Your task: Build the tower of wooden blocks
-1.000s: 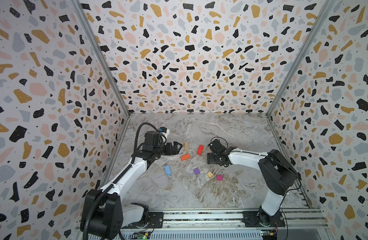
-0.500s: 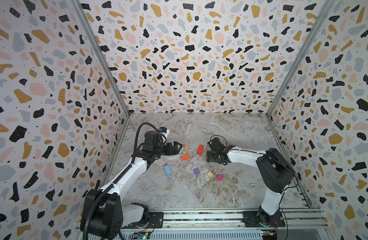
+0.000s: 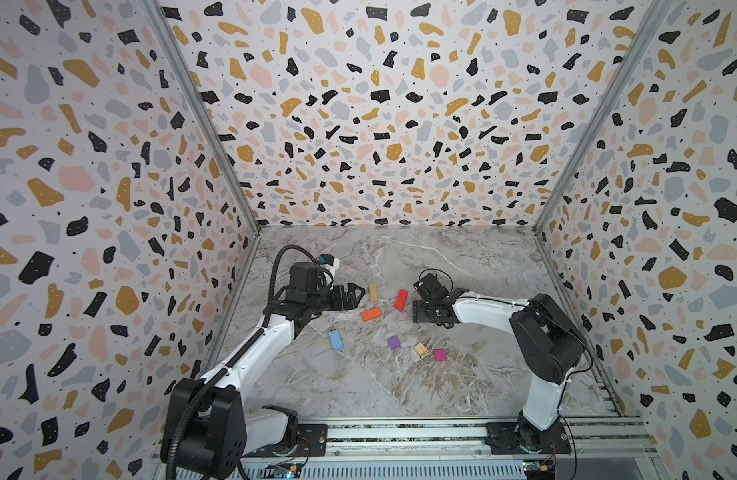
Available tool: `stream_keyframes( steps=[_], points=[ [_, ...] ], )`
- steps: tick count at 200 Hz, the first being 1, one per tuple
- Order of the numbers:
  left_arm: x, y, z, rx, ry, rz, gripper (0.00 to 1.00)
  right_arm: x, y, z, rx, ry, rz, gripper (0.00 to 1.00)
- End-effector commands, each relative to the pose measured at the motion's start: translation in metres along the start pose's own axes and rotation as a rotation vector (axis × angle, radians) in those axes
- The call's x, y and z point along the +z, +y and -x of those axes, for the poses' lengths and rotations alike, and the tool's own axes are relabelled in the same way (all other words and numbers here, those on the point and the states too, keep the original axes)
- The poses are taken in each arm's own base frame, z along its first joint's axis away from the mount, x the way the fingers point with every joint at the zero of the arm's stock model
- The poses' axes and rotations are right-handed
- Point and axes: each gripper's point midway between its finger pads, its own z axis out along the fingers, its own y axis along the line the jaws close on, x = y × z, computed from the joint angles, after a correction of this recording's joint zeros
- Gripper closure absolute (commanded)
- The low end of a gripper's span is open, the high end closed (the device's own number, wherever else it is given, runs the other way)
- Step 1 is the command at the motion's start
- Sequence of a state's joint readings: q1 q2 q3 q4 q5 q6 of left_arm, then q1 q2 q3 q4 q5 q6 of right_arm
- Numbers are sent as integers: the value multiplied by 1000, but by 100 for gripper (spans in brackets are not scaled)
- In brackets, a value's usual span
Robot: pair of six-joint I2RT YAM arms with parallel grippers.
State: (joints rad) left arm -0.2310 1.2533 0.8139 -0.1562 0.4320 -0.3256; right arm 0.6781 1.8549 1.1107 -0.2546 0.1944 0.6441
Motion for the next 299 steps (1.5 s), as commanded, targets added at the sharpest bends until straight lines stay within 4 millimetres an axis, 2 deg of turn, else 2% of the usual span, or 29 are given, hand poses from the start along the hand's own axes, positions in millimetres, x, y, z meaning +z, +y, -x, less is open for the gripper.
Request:
stream_keyframes(
  steps=[1, 106, 207, 299],
  points=[
    [0, -2, 1, 17, -11, -7, 3, 3, -7, -3, -18, 25, -37, 44],
    [1, -1, 1, 16, -8, -8, 3, 3, -10, -3, -15, 22, -49, 38],
    [2, -2, 0, 16, -4, -11, 3, 4, -12, -2, 12, 10, -62, 37],
    [2, -2, 0, 15, -4, -10, 3, 4, -10, -1, 1, 12, -56, 27]
  ],
)
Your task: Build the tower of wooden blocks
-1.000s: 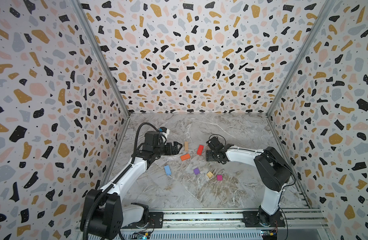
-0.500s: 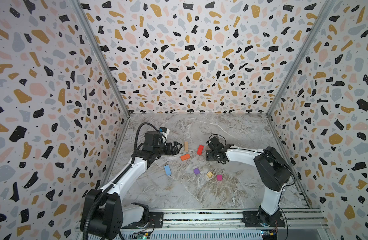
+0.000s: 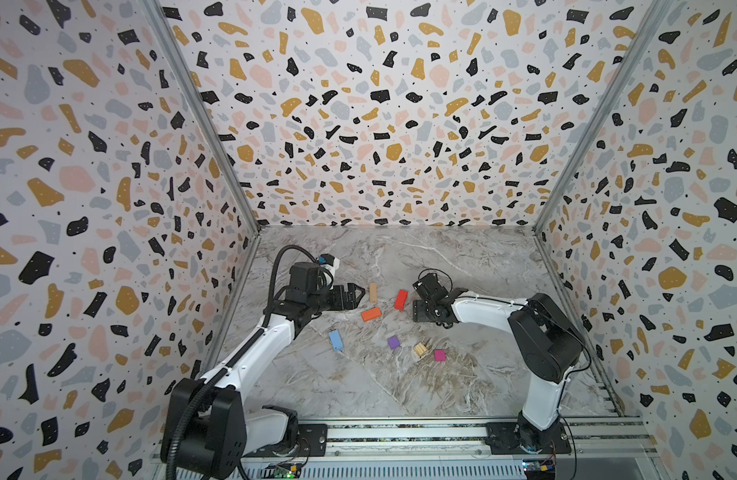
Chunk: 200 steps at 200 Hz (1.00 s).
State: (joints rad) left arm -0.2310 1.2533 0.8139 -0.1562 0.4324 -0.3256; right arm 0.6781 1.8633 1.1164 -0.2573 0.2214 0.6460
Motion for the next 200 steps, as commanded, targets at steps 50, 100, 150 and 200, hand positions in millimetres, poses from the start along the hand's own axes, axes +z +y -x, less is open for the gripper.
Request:
stream_keyframes(
  steps=[50, 100, 150, 200],
  points=[
    [2, -2, -1, 14, -1, -12, 3, 0, -7, 0, 5, 15, -32, 21],
    [2, -2, -1, 14, -2, -12, 3, -2, -2, 1, -8, 14, -9, 15],
    [2, -1, 0, 14, -3, -10, 3, -2, 0, 1, -11, 16, 2, 15],
    [2, -1, -1, 14, -1, -10, 3, -1, 2, 1, -13, 18, 9, 15]
  ],
)
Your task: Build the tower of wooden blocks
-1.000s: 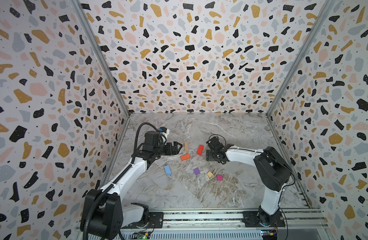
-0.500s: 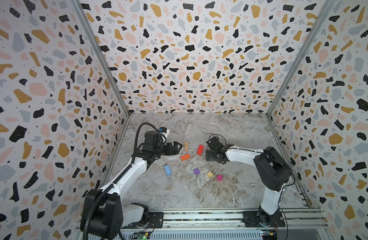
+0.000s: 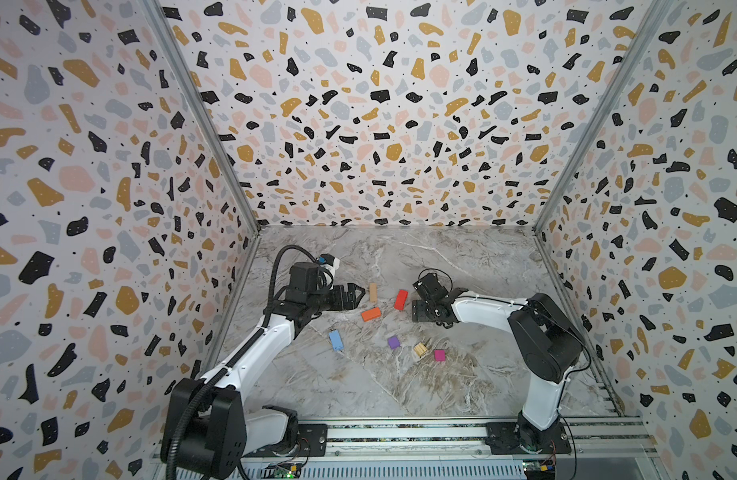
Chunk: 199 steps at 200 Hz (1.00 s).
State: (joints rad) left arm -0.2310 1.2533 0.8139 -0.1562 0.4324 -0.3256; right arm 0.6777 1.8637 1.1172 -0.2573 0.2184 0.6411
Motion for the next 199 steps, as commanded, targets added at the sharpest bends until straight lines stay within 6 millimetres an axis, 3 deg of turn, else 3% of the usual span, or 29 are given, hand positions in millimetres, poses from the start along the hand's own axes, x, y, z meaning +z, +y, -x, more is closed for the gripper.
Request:
stream_keyframes(
  steps=[1, 199],
  points=[
    [2, -1, -1, 13, 0, -9, 3, -1, 1, 1, -8, 16, 6, 15],
    [2, -1, -1, 14, -2, -8, 2, -7, 3, 8, -17, -5, 11, 14]
  ],
)
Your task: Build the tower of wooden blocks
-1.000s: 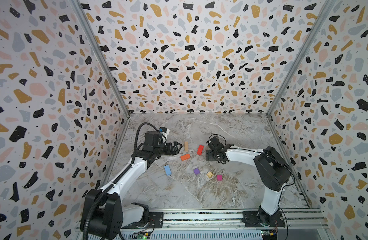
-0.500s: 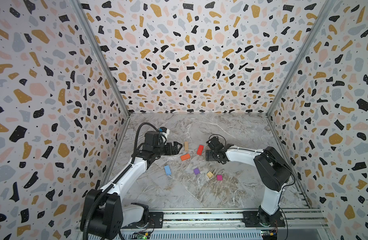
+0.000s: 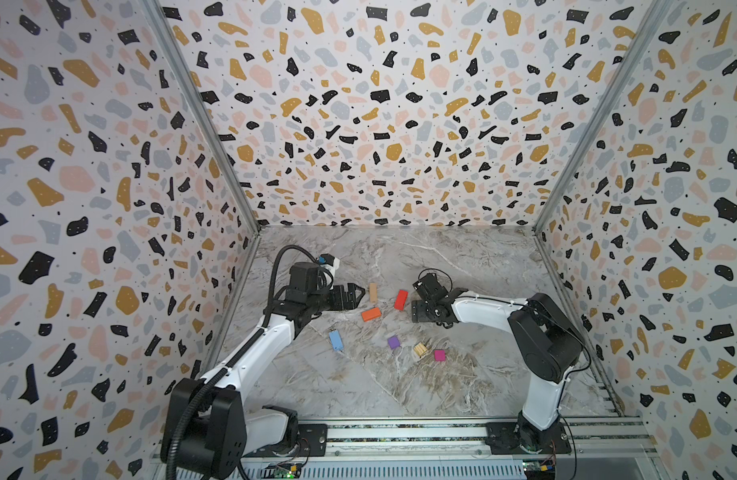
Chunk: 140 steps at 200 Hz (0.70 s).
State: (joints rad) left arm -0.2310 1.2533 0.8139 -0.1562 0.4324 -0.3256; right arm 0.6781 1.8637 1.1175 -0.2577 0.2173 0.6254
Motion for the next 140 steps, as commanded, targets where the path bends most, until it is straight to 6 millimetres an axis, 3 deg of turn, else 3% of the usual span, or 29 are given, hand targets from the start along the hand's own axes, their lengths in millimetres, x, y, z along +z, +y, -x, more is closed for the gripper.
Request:
stream_keyframes(
  steps=[1, 140],
  points=[
    [2, -1, -1, 13, -1, -8, 2, -7, 3, 8, -2, -5, 9, 14],
    [2, -1, 0, 14, -3, -9, 2, -5, 5, 6, -4, 2, 24, 15]
  ],
)
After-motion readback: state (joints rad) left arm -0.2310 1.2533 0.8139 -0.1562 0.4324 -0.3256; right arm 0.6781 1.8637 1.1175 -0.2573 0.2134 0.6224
